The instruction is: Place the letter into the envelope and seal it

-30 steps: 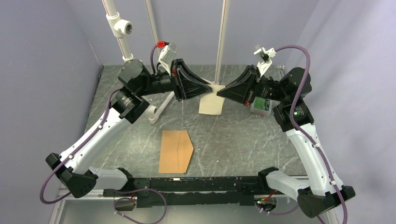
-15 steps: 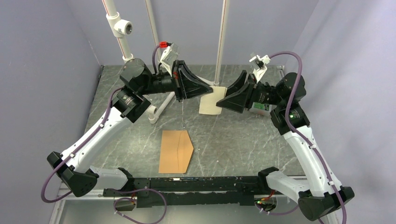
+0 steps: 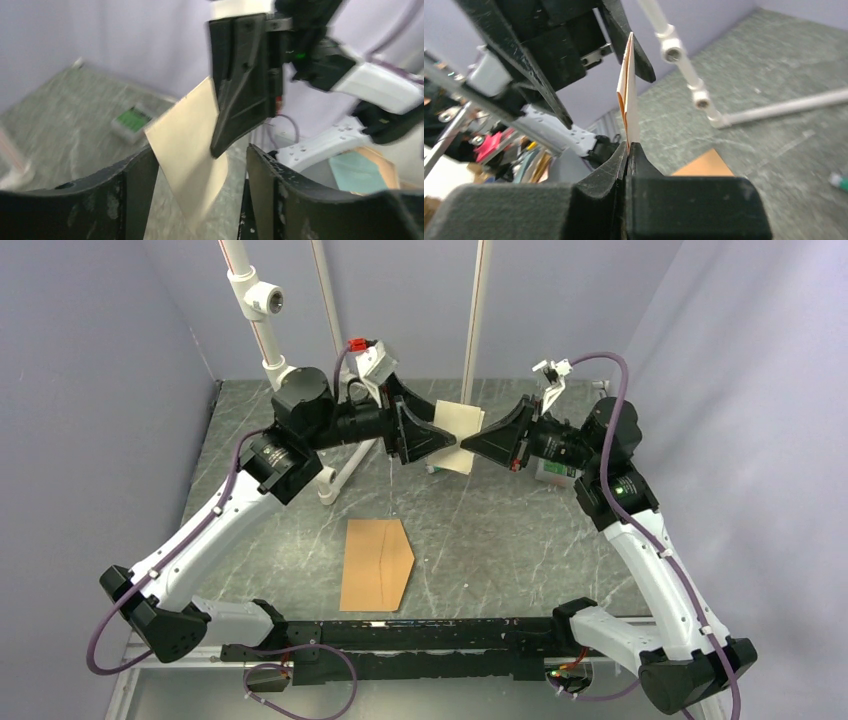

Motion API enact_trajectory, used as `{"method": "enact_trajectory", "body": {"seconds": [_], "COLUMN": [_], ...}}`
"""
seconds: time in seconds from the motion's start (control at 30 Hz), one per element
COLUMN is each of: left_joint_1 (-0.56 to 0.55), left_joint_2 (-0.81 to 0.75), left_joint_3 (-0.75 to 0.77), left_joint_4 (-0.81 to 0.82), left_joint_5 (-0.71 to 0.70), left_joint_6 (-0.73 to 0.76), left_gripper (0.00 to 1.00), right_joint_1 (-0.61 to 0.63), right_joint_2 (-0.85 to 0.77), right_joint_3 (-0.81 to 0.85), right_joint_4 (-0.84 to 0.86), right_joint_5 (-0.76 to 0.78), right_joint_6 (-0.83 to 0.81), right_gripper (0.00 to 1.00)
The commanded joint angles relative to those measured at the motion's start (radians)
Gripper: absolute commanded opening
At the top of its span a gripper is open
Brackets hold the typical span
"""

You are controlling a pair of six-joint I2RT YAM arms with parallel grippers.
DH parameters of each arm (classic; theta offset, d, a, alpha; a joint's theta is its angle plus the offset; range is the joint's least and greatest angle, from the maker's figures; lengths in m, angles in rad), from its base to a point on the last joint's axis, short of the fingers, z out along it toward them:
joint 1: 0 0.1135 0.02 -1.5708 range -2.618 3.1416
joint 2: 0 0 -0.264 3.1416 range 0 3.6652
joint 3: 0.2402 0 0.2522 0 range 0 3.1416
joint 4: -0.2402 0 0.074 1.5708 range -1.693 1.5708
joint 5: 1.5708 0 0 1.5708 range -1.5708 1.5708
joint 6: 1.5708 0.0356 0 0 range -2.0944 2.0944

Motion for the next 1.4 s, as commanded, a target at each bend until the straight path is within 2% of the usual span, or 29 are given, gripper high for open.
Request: {"method": "enact_trajectory", "body": {"seconds": [0.0,0.1,0.27,0.37,0.53,0.73,0.83,0.93,1.07,1.13,1.27,1.37], "left_joint_1": [-0.013,-0.027,-0.070,-0.098,-0.136,-0.213,-0.222,-0.222,-0.220,-0.219,-0.214,-0.213], "left_joint_2": [0.013,0.063,0.119,0.142,0.181,0.142,0.125,0.108,0.114,0.130,0.157,0.203], "left_joint_3": [0.004,0.004,-0.092,-0.146,-0.209,-0.367,-0.438,-0.512,-0.608,-0.625,-0.709,-0.708], "left_joint_4": [-0.344,-0.502,-0.565,-0.607,-0.774,-0.845,-0.873,-0.839,-0.653,-0.624,-0.496,-0.476], "left_joint_5": [-0.364,-0.539,-0.735,-0.835,-0.914,-0.975,-1.013,-1.013,-0.922,-0.889,-0.794,-0.765], "left_joint_6": [0.212,0.251,0.199,0.129,-0.037,-0.258,-0.353,-0.406,-0.325,-0.303,-0.278,-0.259], "left_gripper": [0.72,0.75,0.75,0.74,0.69,0.70,0.71,0.74,0.76,0.77,0.76,0.73], "right_joint_1": [-0.003,-0.003,-0.003,-0.003,-0.002,0.005,0.020,0.055,0.085,0.089,0.091,0.090], "right_joint_2": [0.015,0.021,0.022,0.029,0.051,0.037,0.044,0.049,0.047,0.038,0.042,0.042], "right_joint_3": [0.011,-0.048,-0.180,-0.259,-0.352,-0.414,-0.432,-0.437,-0.438,-0.437,-0.402,-0.378], "right_joint_4": [-0.280,-0.374,-0.431,-0.408,-0.301,-0.294,-0.282,-0.243,-0.204,-0.194,-0.272,-0.309], "right_joint_5": [0.261,0.376,0.488,0.482,0.408,0.433,0.427,0.455,0.520,0.532,0.622,0.643], "right_joint_6": [-0.156,-0.181,-0.155,-0.119,-0.069,-0.127,-0.101,-0.041,0.079,0.120,0.105,0.098], "right_gripper": [0.00,0.00,0.00,0.00,0.00,0.00,0.00,0.00,0.00,0.00,0.00,0.00]}}
